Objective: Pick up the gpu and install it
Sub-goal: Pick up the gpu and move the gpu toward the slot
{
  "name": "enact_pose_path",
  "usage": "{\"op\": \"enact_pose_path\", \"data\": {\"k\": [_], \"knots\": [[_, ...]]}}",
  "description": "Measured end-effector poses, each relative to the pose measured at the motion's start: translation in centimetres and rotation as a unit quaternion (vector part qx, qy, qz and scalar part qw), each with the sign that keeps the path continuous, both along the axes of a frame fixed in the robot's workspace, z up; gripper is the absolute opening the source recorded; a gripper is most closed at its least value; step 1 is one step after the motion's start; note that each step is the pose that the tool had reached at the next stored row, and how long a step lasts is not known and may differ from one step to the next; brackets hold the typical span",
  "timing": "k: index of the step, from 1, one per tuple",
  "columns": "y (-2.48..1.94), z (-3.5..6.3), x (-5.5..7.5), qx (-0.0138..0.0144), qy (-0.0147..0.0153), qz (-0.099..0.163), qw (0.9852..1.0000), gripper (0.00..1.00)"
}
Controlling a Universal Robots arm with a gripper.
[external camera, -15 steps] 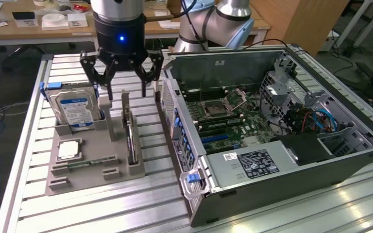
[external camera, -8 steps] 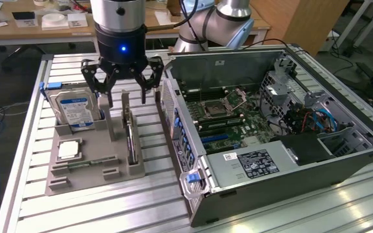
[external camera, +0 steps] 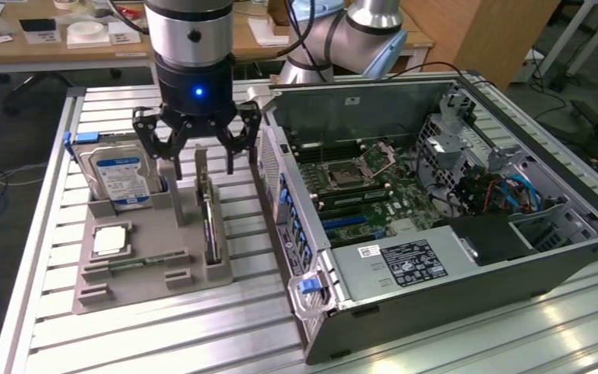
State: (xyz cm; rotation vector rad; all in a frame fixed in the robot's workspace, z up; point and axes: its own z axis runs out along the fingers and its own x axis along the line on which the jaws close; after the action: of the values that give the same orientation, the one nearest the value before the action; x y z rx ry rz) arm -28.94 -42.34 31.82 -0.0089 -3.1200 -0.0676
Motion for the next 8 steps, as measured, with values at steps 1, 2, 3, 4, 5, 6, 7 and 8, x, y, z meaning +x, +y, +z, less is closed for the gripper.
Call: {"op": "enact_pose_path", "data": {"k": [1, 2, 3, 4, 5, 6, 7, 8], "knots": [[-0.01, -0.20, 0.0, 0.0000, 0.0000, 0.000, 1.0000, 0.71], [-0.01, -0.37, -0.1, 0.0000, 0.0000, 0.000, 1.0000, 0.71], [-0.01, -0.55, -0.1, 0.0000, 0.0000, 0.000, 1.0000, 0.71], [-0.01, -0.74, -0.2, 0.0000, 0.0000, 0.000, 1.0000, 0.71], [-0.02, -0.91, -0.3, 0.0000, -0.0002, -0.001, 1.0000, 0.71], [-0.02, -1.09, -0.4, 0.0000, -0.0003, -0.002, 1.0000, 0.71], [-0.02, -1.27, -0.5, 0.0000, -0.0003, -0.003, 1.0000, 0.71], [-0.02, -1.46, -0.6, 0.0000, -0.0004, -0.004, 1.0000, 0.71]]}}
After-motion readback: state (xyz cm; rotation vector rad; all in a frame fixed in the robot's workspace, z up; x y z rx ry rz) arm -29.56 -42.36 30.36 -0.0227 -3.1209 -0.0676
